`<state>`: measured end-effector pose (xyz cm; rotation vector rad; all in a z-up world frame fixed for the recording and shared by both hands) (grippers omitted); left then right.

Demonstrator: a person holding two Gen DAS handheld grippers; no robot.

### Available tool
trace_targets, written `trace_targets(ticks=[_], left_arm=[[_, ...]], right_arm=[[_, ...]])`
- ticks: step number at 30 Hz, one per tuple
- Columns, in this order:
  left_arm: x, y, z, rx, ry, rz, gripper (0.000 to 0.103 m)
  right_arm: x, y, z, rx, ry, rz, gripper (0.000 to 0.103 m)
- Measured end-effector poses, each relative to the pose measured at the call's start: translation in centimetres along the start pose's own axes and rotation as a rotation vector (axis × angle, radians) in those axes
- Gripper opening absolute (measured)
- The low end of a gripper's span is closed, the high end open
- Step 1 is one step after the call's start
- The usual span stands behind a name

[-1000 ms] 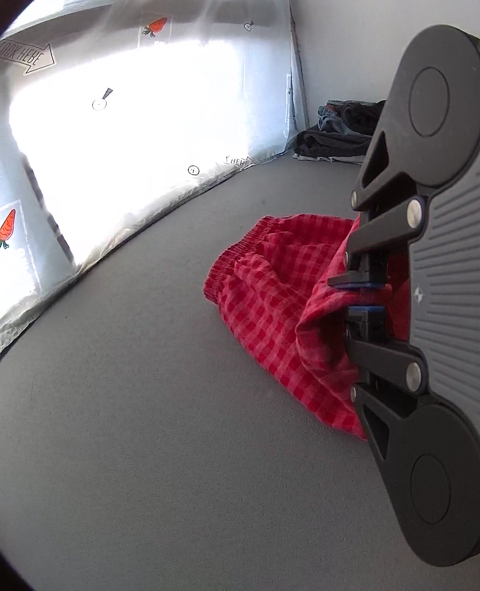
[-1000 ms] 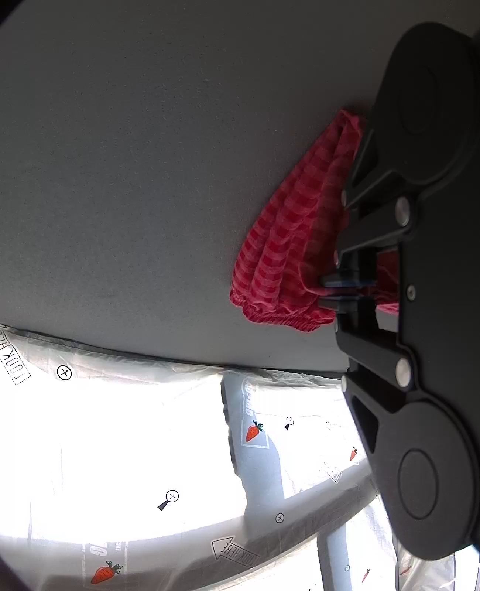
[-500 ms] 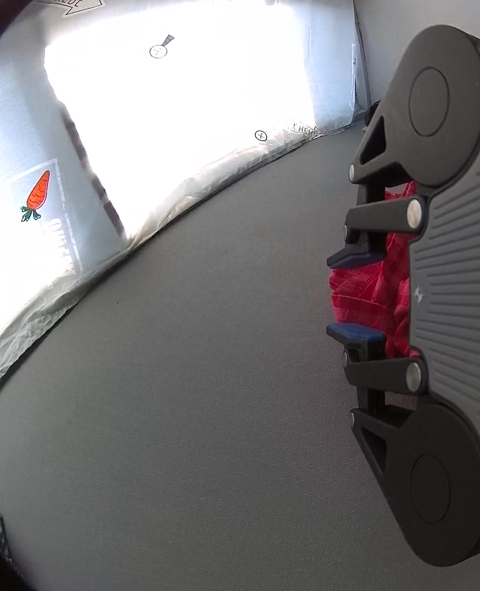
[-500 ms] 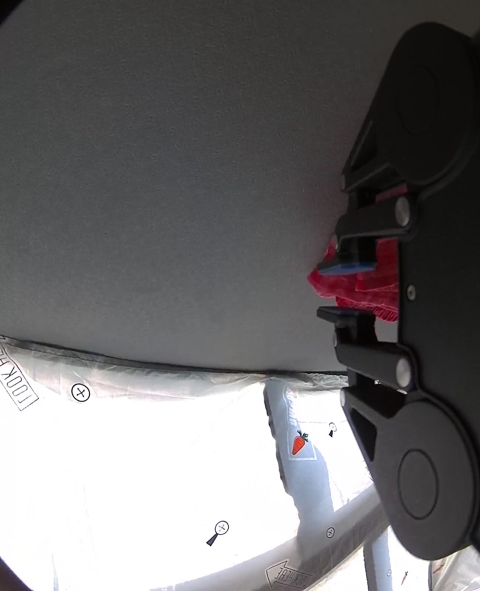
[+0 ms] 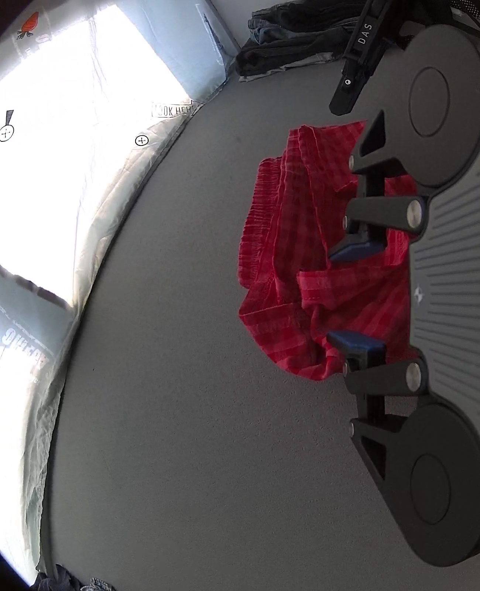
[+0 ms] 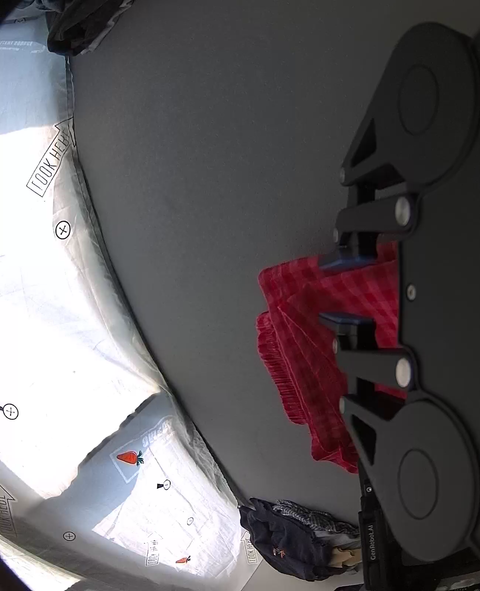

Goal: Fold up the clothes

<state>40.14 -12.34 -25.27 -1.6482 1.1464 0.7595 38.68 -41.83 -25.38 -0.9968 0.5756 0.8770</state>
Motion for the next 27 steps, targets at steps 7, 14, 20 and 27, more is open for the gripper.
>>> trace_targets(ticks=[7, 14, 20, 27], left_arm=[[1.7, -0.3, 0.4, 0.018, -0.115, 0.016, 0.042], [2.5, -1.9, 1.5, -0.013, -0.159, 0.007, 0.042], [2.6, -2.8, 1.9, -0.031, -0.162, -0.013, 0.034], [0.7, -4.0, 3.1, -0.139, -0.093, -0.143, 0.010]], right_arm=[[2.4, -0.8, 2.0, -0.200, 0.067, 0.019, 0.026], [4.2, -1.7, 1.9, -0.206, 0.065, 0.028, 0.012], [3.4, -2.7, 1.1, -0.130, 0.034, -0.028, 0.000], [2.5, -3.9, -0.4, -0.008, -0.002, -0.102, 0.000]])
Point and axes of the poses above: each gripper's, at about its wrist camera, not at the fingertips, and x roughly the way its jaws point, z to its left, y to its underside, the point moved 4 cm from there along x, roughly the way its jaws point, and after that the axes turned 3 degrees about z, right-handed, at the moved point
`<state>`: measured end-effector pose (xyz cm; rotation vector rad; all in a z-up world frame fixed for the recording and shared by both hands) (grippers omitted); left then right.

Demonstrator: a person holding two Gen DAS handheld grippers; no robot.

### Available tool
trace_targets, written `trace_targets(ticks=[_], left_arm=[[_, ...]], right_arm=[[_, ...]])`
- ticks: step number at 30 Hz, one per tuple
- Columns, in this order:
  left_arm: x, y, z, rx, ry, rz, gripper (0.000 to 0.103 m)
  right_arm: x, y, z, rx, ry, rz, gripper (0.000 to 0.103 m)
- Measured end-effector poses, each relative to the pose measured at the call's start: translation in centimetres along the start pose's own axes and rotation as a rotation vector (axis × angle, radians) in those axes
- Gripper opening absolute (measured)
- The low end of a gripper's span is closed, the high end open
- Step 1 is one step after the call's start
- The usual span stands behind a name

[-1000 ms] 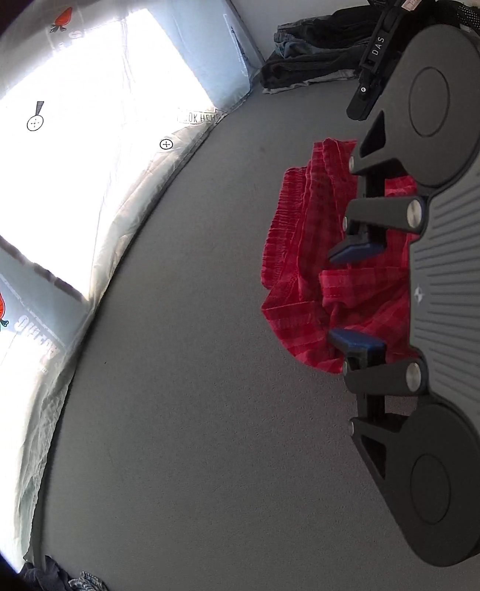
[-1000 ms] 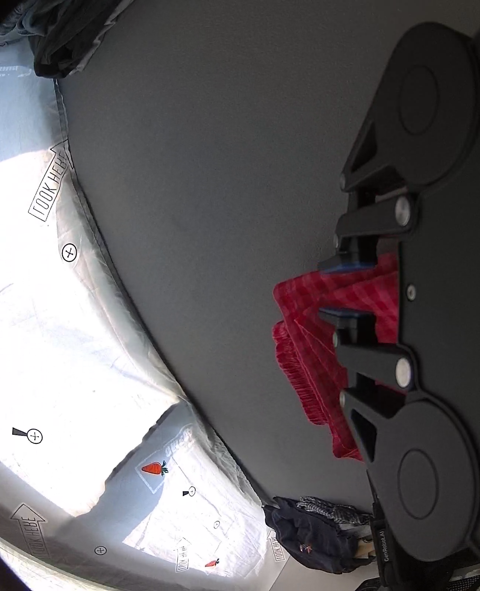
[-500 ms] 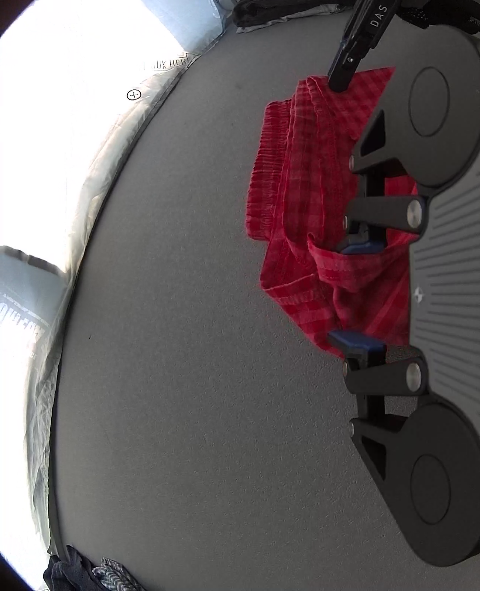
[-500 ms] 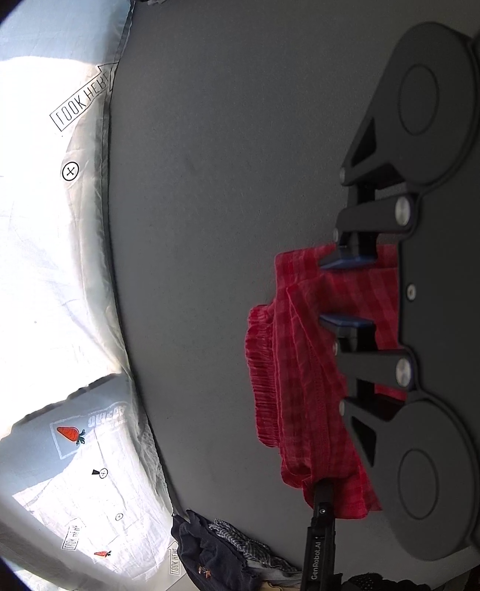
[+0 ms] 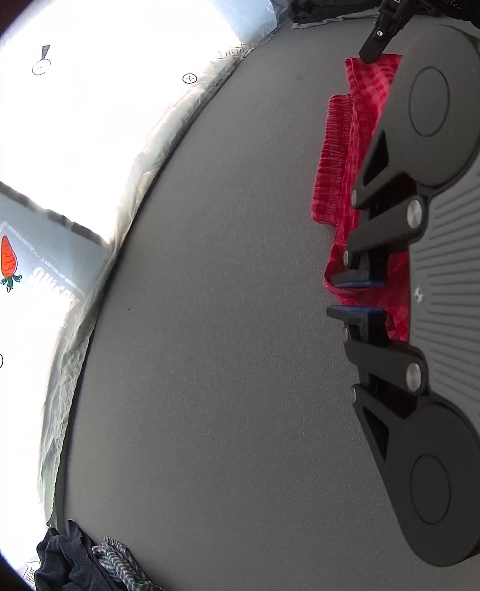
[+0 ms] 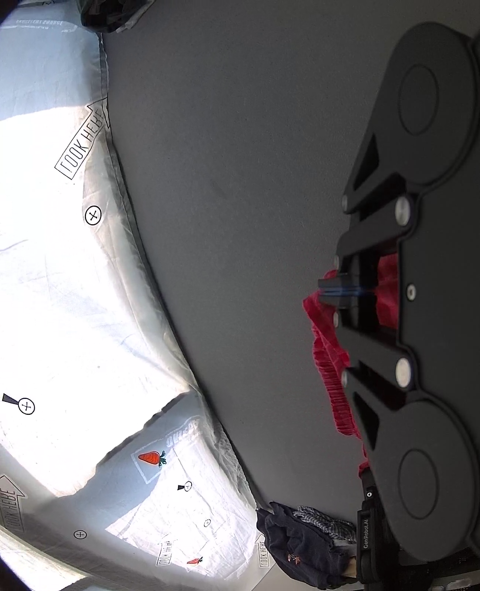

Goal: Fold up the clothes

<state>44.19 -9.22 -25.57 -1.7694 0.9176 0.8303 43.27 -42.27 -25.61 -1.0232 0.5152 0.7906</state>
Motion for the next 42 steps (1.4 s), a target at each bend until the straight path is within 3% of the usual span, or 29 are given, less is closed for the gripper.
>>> trace_targets(ticks=[3, 6, 8, 10, 12, 14, 15, 17, 20, 25, 29, 32, 37, 39, 42], left_arm=[[-0.8, -0.3, 1.1, -0.084, 0.043, -0.041, 0.014], [-1.8, -0.2, 1.6, -0.063, -0.033, -0.092, 0.020], [-2.5, 0.0, 2.2, -0.062, -0.052, -0.104, 0.036], [-3.1, 0.3, 2.7, -0.067, -0.017, -0.101, 0.044], [-3.4, 0.9, 2.9, -0.042, 0.021, -0.076, 0.056], [-2.9, 1.8, 2.4, 0.007, 0.038, -0.039, 0.073], [-2.6, 2.3, 2.1, 0.031, 0.033, -0.025, 0.075], [-2.0, 3.4, 1.7, 0.074, -0.022, -0.005, 0.077], [-1.1, 4.9, 0.8, 0.171, -0.082, 0.014, 0.080], [0.2, 5.7, -1.0, 0.252, -0.022, 0.032, 0.089], [2.1, 5.6, -2.6, 0.304, 0.005, 0.058, 0.089], [3.0, 5.3, -3.7, 0.343, 0.031, 0.033, 0.091], [3.8, 5.2, -5.5, 0.356, 0.149, 0.039, 0.088], [3.8, 5.5, -6.2, 0.345, 0.202, 0.042, 0.081], [3.7, 6.1, -7.1, 0.322, 0.234, 0.055, 0.036]], right_arm=[[0.2, 0.0, 0.2, -0.029, 0.056, 0.005, 0.001], [-0.2, -0.1, 0.4, -0.072, 0.126, -0.009, 0.001], [-0.7, -0.2, 0.0, -0.063, 0.135, -0.011, 0.004], [-1.2, -0.2, -0.3, -0.058, 0.114, -0.004, 0.010], [-1.4, 0.1, -0.3, -0.061, 0.095, 0.008, 0.028], [-1.3, 0.6, -0.1, -0.057, 0.080, 0.029, 0.036], [-1.2, 1.0, 0.0, -0.055, 0.076, 0.043, 0.046], [-1.0, 1.7, 0.7, -0.074, 0.068, 0.065, 0.052], [-0.5, 2.8, 1.9, -0.133, 0.053, 0.082, 0.080], [1.4, 3.6, 3.1, -0.236, 0.076, 0.110, 0.088], [3.2, 3.4, 3.5, -0.269, 0.053, 0.129, 0.088], [4.3, 3.5, 4.3, -0.320, 0.017, 0.144, 0.085], [5.3, 3.9, 5.5, -0.361, -0.017, 0.156, 0.062], [5.3, 4.1, 5.8, -0.332, -0.043, 0.174, 0.027], [4.7, 4.6, 6.1, -0.251, -0.066, 0.185, 0.014]])
Point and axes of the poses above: each gripper's, at about its wrist camera, not at the fingertips, and x roughly the way its jaws point, z to its left, y to its underside, the point moved 4 cm from there along x, roughly the way its jaws point, and after that the axes turned 3 degrees about z, right-handed, at the moved point
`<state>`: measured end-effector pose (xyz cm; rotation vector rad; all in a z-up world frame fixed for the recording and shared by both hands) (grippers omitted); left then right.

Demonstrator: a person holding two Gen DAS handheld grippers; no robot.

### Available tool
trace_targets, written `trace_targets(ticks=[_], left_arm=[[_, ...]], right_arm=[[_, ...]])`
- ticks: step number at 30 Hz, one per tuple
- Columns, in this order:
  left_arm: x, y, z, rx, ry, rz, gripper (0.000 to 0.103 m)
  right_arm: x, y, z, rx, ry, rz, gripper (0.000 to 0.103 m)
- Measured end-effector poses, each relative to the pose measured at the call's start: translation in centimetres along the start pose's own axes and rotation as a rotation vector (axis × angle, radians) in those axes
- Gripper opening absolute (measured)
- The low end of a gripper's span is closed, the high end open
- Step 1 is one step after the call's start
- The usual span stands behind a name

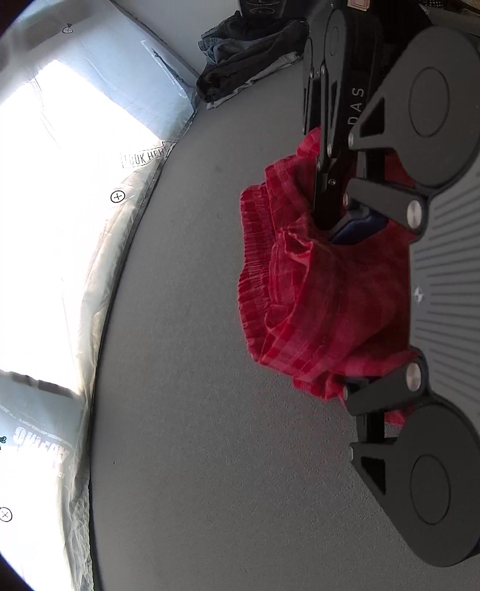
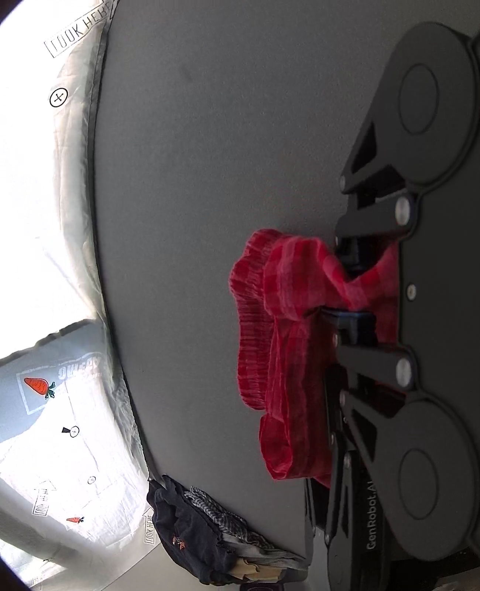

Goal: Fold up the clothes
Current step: 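Lift the folded shorts with both tools and carry them to the clothes stack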

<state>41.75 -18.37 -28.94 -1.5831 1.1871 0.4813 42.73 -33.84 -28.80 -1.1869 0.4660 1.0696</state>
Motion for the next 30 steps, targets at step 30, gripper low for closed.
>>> trace_targets(ticks=[30], left_arm=[[-16.5, 9.5, -14.2, 0.304, 0.434, -0.135, 0.014]], right_arm=[[-21.9, 12.9, 4.0, 0.575, 0.083, -0.302, 0.014]])
Point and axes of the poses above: each gripper's, at about its wrist camera, not at the fingertips, and x roughly the way its jaws point, z to its left, y to its underside, the point moved 4 cm from there along x, roughly the way its jaws point, and after that the axes turned 3 degrees about z, right-handed, at the moved point
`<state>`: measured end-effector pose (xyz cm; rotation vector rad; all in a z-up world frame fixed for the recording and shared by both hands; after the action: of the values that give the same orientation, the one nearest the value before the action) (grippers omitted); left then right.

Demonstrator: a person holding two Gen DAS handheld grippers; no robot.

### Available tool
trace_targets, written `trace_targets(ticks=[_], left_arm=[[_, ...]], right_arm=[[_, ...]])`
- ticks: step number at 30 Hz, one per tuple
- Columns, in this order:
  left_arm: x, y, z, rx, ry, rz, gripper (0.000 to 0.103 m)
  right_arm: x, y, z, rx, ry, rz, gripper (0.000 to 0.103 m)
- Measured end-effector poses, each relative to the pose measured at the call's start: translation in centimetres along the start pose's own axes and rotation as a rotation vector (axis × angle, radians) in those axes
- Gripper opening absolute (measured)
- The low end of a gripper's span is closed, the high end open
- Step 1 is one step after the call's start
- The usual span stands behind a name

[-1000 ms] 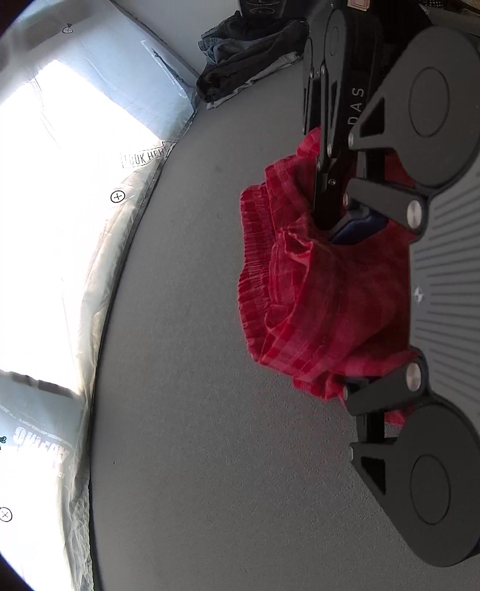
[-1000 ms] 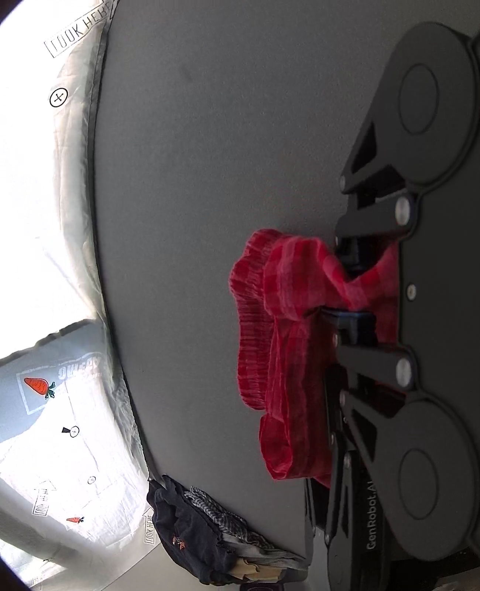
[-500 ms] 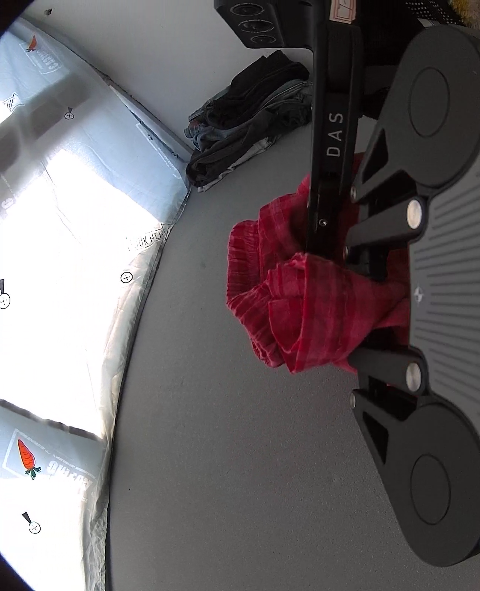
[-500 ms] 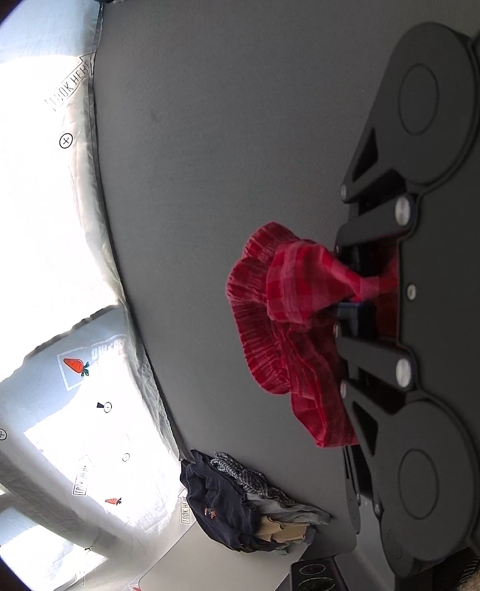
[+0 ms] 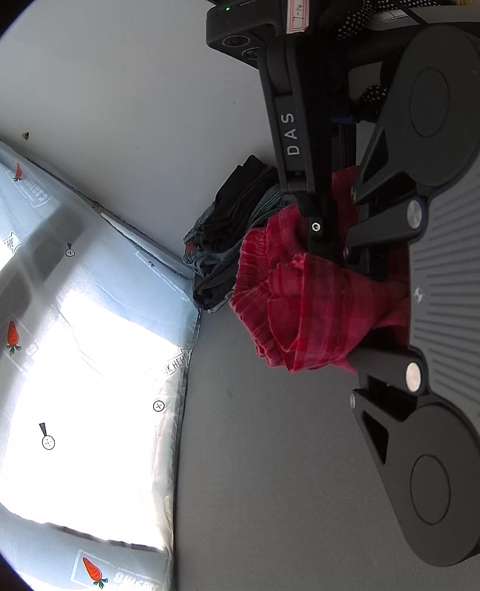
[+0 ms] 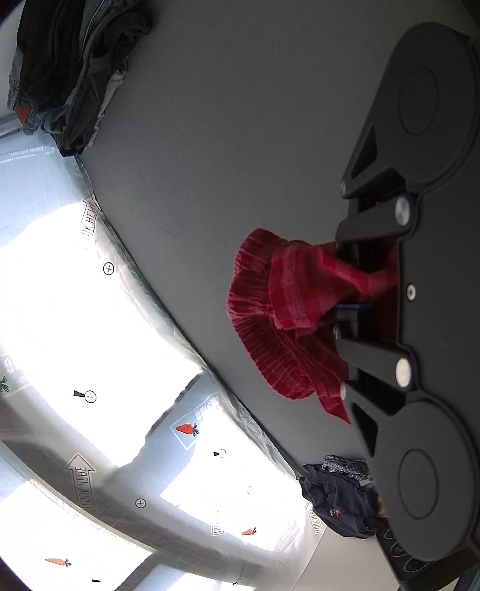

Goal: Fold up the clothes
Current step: 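Lift the folded shorts with both tools and carry them to the clothes stack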

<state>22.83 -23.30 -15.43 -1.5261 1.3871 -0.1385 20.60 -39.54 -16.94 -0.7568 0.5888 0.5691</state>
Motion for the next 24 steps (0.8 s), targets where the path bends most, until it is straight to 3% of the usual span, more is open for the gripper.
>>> trace_targets(ticks=[7, 13, 17, 21, 24], left_arm=[[4.5, -2.1, -5.2, 0.104, 0.070, 0.023, 0.014], [11.7, -5.3, -9.7, 0.208, 0.065, 0.036, 0.015], [16.3, -8.9, -11.2, 0.240, 0.052, 0.056, 0.015], [21.7, -14.2, -11.3, 0.170, 0.012, 0.067, 0.014], [25.6, -18.2, -13.1, 0.235, -0.012, 0.056, 0.014]], right_arm=[[-6.1, -1.4, -7.7, 0.164, -0.034, -0.145, 0.016], [-8.4, -5.8, -15.3, 0.251, -0.110, -0.244, 0.014], [-8.7, -9.1, -18.8, 0.274, -0.203, -0.285, 0.013], [-8.2, -14.0, -22.3, 0.325, -0.296, -0.331, 0.013], [-7.9, -17.6, -24.2, 0.353, -0.344, -0.373, 0.013]])
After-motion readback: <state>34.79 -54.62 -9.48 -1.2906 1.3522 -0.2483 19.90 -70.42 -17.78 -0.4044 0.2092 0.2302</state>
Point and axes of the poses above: each gripper's, at about its wrist camera, not at the fingertips, and x roughly the way its jaws point, z to its left, y to its underside, the point moved 4 cm from there along x, roughly the way its jaws point, and after that the axes turned 3 degrees about z, right-handed, at the moved point
